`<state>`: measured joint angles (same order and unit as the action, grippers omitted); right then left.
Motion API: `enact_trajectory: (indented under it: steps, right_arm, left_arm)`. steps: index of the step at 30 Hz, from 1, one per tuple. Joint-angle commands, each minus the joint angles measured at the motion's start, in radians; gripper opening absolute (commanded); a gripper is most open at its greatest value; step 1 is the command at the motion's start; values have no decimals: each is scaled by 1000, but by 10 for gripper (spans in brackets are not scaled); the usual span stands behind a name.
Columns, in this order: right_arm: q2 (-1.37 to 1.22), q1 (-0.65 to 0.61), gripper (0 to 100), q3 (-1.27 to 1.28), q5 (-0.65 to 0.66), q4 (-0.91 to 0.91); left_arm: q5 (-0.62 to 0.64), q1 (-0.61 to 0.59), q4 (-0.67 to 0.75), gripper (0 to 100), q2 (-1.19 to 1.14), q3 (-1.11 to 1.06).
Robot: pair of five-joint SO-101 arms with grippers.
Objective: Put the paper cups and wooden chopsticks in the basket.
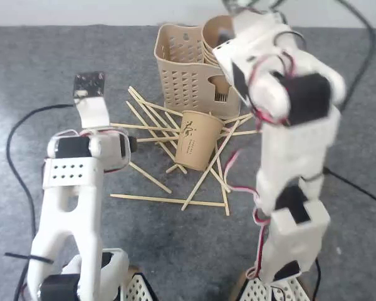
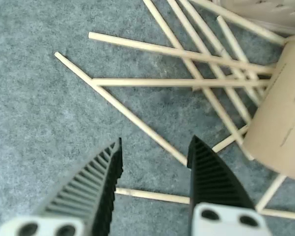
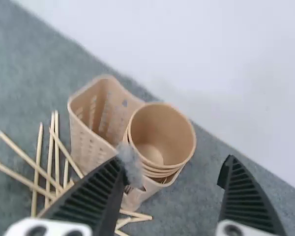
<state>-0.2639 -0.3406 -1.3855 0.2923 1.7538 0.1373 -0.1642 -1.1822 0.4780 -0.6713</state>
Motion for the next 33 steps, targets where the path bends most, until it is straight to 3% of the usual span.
enact_trajectory:
  steps: [1,5,18,26,33]
  right_arm:
    - [191,51,281,180,-74,48]
    - [429,61,281,562,-71,47]
    - [1050,64,281,1510,38,4]
    - [1280,140,281,2099,143,-220]
    - [1348,140,281,2354,210,-367]
  left_arm:
    - [35,52,-144,209,20,194]
    - [37,149,-216,209,20,240]
    - [143,333,-215,210,-2,401]
    - [296,361,-215,210,-333,602]
    - [405,365,-215,210,-582,845]
